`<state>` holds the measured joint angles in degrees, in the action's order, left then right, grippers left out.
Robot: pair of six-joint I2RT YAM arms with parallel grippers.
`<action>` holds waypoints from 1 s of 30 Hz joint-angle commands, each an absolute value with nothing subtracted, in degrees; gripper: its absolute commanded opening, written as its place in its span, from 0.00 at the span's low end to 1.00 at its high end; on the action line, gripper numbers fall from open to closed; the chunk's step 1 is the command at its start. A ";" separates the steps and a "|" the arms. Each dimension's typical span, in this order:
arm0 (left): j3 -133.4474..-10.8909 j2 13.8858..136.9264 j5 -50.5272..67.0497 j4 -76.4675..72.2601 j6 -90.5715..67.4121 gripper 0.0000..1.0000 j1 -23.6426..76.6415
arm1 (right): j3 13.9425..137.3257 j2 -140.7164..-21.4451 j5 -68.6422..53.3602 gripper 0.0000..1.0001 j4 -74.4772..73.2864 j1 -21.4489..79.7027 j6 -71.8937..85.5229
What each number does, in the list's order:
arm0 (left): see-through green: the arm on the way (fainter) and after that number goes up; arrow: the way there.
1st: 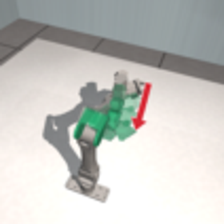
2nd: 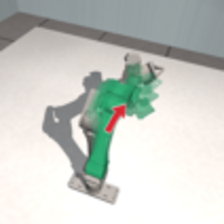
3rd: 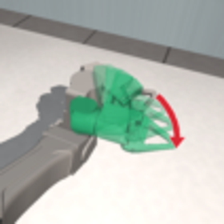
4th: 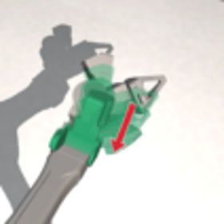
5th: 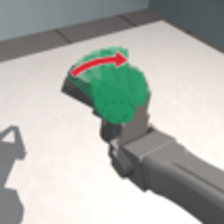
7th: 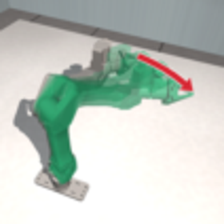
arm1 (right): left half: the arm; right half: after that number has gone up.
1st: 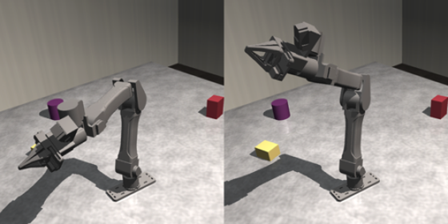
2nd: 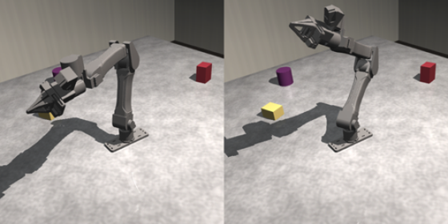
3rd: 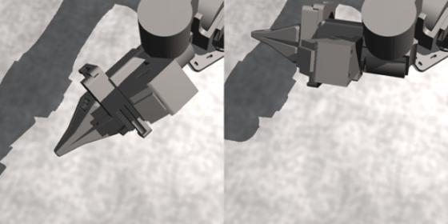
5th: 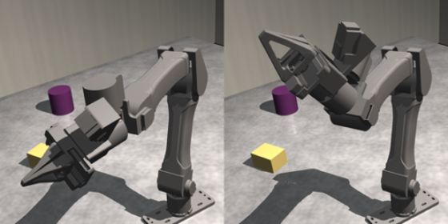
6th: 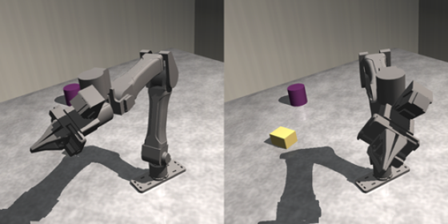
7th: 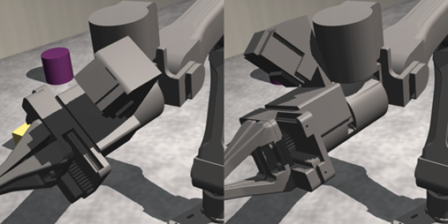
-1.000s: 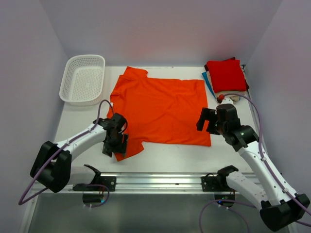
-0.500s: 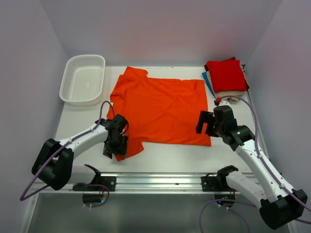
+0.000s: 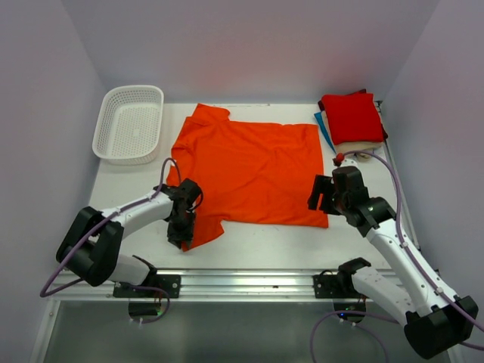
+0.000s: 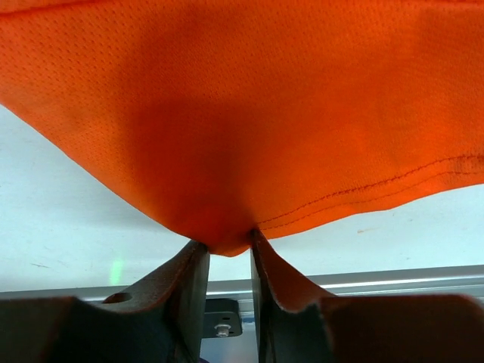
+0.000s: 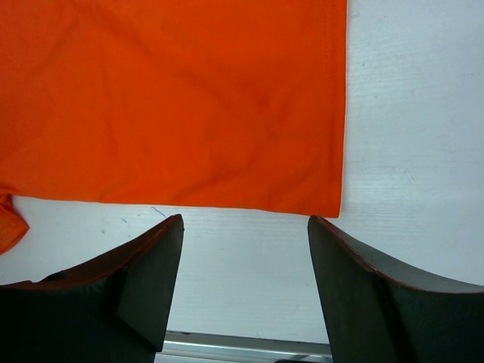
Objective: Fold and stack the t-shirts
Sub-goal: Flatten the tshirt out
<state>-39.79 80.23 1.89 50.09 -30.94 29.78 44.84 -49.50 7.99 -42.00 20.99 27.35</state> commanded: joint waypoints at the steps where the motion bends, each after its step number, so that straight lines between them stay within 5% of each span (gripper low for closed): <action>1: -40.52 81.12 2.64 47.99 -31.38 0.30 30.23 | 44.56 -49.57 8.78 0.69 -40.34 21.01 27.86; 3: -40.52 80.86 2.64 48.08 -31.29 0.28 30.32 | 44.47 -49.66 9.49 0.58 -40.52 21.01 28.04; 12: -40.25 77.53 2.81 49.66 -31.38 0.17 30.32 | 43.86 -50.97 21.87 0.36 -44.55 21.01 34.35; 16: -41.13 74.63 3.43 50.62 -31.64 0.11 30.32 | 41.85 -53.52 24.08 0.33 -45.44 21.01 41.37; 19: -42.53 72.34 3.69 51.41 -31.73 0.10 30.32 | 38.34 -54.93 24.87 0.42 -43.78 20.92 46.03; 20: -42.89 71.90 3.69 51.68 -31.73 0.09 30.32 | 37.36 -55.28 24.96 0.56 -42.90 20.83 47.27; 24: -44.73 70.14 3.69 52.56 -31.38 0.08 30.32 | 32.27 -55.90 24.52 0.74 -39.56 20.48 52.46; 30: -46.58 69.08 2.99 53.44 -30.94 0.07 30.32 | 29.01 -55.37 25.14 0.70 -36.66 19.87 56.25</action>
<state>-44.38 70.46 2.79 52.03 -30.92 29.82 29.89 -55.86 22.06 -40.99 20.40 51.31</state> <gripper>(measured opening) 0.078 0.718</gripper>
